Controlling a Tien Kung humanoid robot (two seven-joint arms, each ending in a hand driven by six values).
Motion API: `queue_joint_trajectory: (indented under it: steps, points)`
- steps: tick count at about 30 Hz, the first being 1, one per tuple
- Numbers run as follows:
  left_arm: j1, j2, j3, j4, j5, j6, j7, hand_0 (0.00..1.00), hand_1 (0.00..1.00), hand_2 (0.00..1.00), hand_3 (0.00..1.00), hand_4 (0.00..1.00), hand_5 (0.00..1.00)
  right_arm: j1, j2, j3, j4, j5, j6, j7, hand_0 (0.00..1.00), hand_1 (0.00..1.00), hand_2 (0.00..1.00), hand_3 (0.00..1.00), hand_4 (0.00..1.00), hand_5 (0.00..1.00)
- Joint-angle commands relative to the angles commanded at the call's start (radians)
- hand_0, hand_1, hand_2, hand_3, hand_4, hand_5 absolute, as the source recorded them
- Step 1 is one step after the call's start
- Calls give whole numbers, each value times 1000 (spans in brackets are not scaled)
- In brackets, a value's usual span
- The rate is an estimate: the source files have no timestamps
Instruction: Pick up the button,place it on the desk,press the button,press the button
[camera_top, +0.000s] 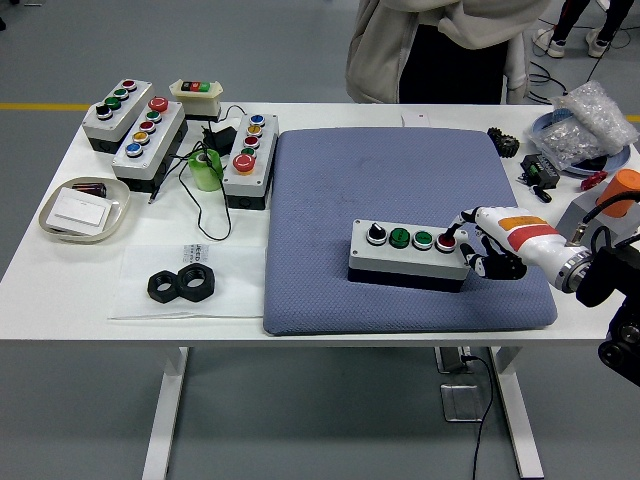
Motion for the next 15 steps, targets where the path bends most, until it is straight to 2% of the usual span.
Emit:
queue_joint_trajectory:
  steps: [7, 15]
  points:
    - [1, 0, 1, 0, -4, 0, -1, 753, 792, 868, 787, 556, 998, 1, -1, -12, 2, -3, 4, -4, 93, 2, 68, 596, 477, 2]
    - [0, 1, 1, 0, -2, -1, 0, 753, 792, 868, 787, 556, 998, -4, -3, 45, 56, -23, -47, -4, 95, 2, 69, 600, 480, 2]
